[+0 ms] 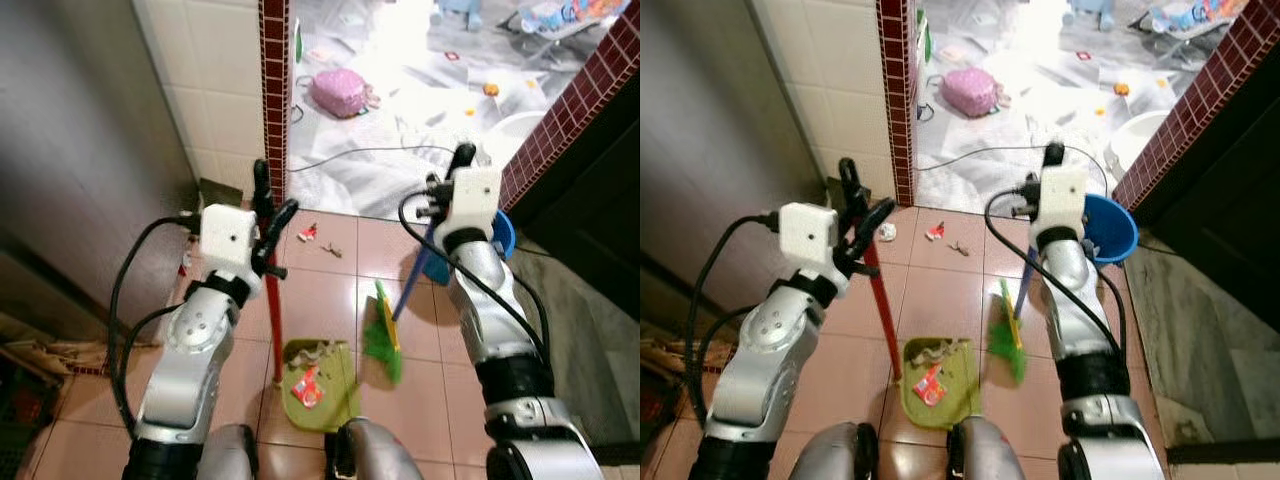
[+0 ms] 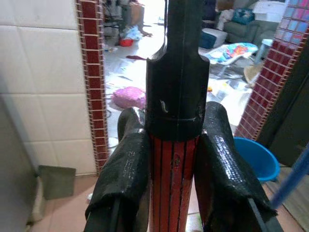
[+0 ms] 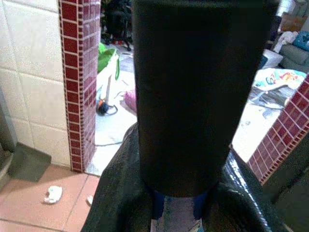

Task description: Sweep floor

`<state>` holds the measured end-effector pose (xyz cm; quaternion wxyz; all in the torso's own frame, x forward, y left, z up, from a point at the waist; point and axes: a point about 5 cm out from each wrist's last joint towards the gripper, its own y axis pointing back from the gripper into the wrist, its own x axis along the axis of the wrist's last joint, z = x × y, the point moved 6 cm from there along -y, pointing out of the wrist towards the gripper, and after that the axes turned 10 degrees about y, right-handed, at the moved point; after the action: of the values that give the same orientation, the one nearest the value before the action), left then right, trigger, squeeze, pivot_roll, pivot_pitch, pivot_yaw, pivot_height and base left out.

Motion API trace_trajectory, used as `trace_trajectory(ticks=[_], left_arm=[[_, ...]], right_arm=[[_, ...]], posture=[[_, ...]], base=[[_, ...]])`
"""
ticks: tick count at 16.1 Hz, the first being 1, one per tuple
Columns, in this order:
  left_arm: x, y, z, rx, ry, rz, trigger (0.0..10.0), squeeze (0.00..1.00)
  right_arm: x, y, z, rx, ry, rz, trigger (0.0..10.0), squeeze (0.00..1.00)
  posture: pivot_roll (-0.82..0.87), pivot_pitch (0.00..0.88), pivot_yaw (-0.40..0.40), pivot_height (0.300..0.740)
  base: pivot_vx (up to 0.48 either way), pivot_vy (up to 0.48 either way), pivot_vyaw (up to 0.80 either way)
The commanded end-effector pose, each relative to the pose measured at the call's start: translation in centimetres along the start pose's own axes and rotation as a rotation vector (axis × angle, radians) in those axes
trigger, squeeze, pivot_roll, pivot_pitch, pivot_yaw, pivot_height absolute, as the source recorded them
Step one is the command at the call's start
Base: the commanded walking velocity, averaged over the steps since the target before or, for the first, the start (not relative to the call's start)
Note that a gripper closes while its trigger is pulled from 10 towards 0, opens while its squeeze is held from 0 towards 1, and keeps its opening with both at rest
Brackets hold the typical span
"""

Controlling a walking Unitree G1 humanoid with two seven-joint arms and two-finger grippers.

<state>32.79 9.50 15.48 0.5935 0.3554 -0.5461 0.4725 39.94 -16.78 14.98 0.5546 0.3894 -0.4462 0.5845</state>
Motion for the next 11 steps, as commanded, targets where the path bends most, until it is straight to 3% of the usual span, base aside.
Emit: trace_trajectory(ticks=[1,4,9,11], left_arm=[[1.1,0.6,-1.0,0.034,-0.028,0.051,10.0,0.00],[0.9,0.8,-2.1,0.064,-0.007,0.045,10.0,0.00],[1.4,0.0,-0.8,0.033,0.014,0.070,10.0,0.00],[1.4,0.0,-0.6,0.032,0.023,0.072,10.0,0.00]], right_arm=[[-1.0,0.7,1.3,-0.035,0.001,-0.034,10.0,0.00],[-1.9,1.6,0.8,-0.026,-0.002,-0.063,10.0,0.00],[-1.3,1.1,-0.1,0.005,-0.009,-0.052,10.0,0.00],[-1.2,1.0,0.0,0.006,-0.007,-0.051,10.0,0.00]], posture=[[0.00,0.157,-0.049,0.740],[0.00,0.156,-0.045,0.740],[0.00,0.155,-0.060,0.740],[0.00,0.156,-0.064,0.740]], base=[[0.000,0.000,0.00],[0.000,0.000,-0.40],[0.000,0.000,-0.74],[0.000,-0.127,0.00]])
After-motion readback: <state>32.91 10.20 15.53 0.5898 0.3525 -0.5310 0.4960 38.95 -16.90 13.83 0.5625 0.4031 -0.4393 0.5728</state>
